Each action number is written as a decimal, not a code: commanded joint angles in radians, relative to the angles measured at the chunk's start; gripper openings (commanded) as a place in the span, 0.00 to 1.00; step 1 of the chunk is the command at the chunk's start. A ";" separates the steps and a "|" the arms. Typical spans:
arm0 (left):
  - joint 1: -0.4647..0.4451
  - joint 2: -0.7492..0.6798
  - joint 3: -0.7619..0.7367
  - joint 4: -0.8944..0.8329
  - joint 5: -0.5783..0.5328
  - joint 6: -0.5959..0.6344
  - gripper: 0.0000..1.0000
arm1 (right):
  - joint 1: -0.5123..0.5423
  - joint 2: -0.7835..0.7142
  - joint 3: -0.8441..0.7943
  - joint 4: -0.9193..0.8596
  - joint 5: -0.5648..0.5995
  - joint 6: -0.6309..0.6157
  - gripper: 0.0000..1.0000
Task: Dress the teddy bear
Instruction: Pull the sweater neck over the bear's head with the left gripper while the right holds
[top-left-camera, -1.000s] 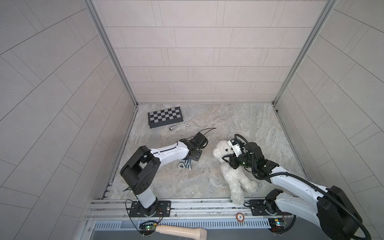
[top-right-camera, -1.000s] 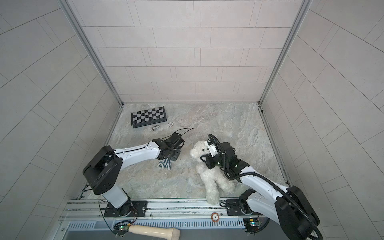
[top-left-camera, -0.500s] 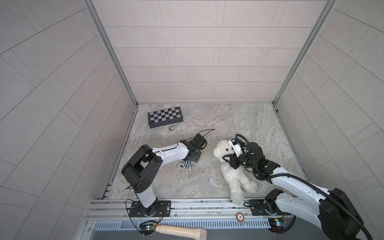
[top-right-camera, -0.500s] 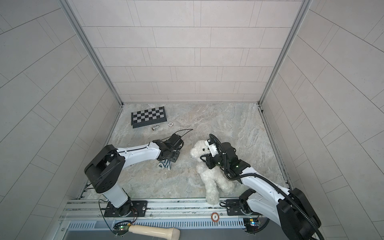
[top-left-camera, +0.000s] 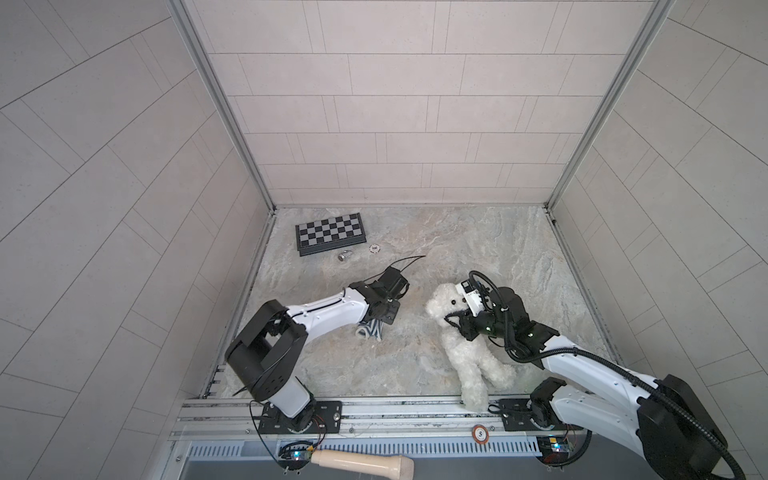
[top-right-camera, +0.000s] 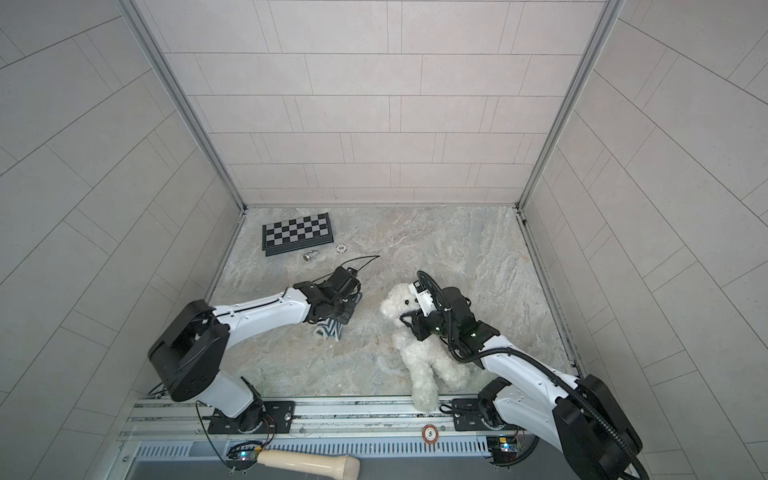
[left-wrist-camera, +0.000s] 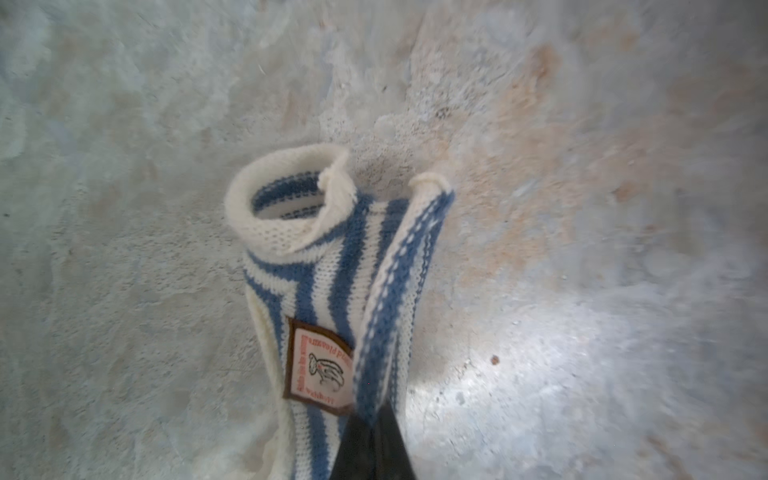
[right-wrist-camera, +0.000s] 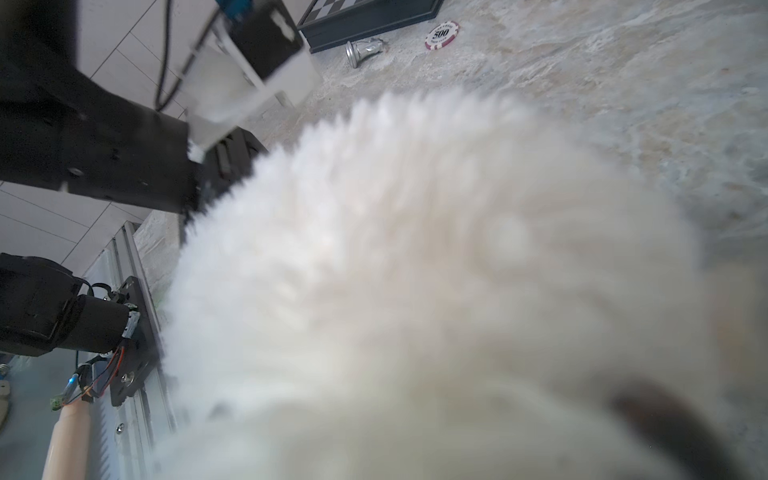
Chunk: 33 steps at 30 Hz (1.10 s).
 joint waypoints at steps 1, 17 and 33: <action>0.003 -0.130 -0.013 -0.040 0.044 -0.022 0.00 | 0.077 0.021 0.004 0.060 0.050 -0.039 0.00; -0.034 -0.285 -0.062 -0.026 0.213 -0.078 0.00 | 0.386 0.204 0.115 0.111 0.460 -0.234 0.00; -0.057 -0.434 -0.079 0.083 0.383 -0.225 0.00 | 0.473 0.198 0.070 0.279 0.516 -0.302 0.00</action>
